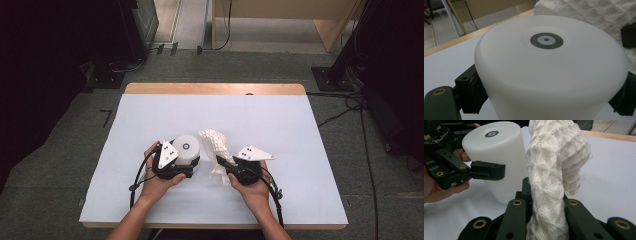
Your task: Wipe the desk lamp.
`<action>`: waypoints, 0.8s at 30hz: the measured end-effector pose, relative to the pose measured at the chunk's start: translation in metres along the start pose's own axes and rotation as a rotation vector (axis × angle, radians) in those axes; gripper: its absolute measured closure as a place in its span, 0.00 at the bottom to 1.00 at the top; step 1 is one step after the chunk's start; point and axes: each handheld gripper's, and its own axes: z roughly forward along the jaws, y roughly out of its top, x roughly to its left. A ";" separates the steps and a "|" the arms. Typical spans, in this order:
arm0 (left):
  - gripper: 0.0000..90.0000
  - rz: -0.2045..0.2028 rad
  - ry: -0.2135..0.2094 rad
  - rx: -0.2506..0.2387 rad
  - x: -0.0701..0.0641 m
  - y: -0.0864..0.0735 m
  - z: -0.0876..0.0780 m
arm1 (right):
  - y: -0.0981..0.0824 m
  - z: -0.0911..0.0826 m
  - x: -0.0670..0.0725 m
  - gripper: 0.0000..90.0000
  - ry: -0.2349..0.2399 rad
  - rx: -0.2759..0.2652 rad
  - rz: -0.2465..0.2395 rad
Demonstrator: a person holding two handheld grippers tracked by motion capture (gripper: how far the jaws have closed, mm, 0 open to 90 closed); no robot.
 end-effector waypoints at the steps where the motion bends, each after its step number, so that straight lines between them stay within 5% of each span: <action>1: 0.10 0.016 0.008 0.013 -0.001 -0.002 0.001 | -0.002 0.000 -0.001 0.88 -0.003 0.004 0.004; 6: 0.10 0.015 0.003 0.015 0.000 -0.003 0.000 | -0.005 0.000 -0.004 0.88 -0.008 0.012 0.011; 10: 0.09 -0.066 0.017 0.016 0.007 -0.006 -0.002 | -0.006 0.000 -0.006 0.88 -0.013 0.014 0.018; 14: 0.08 -0.073 0.030 0.018 0.007 -0.006 -0.003 | -0.006 0.000 -0.006 0.88 -0.015 0.016 0.020; 21: 0.08 -0.153 0.136 0.016 -0.006 -0.005 -0.004 | -0.007 0.000 -0.008 0.88 -0.019 0.017 0.028; 23: 0.06 -0.224 0.201 0.033 -0.016 -0.005 0.000 | -0.007 0.000 -0.008 0.88 -0.019 0.017 0.026; 24: 0.06 -0.223 0.232 0.045 -0.019 -0.005 0.002 | -0.007 0.001 -0.007 0.88 -0.018 0.018 0.028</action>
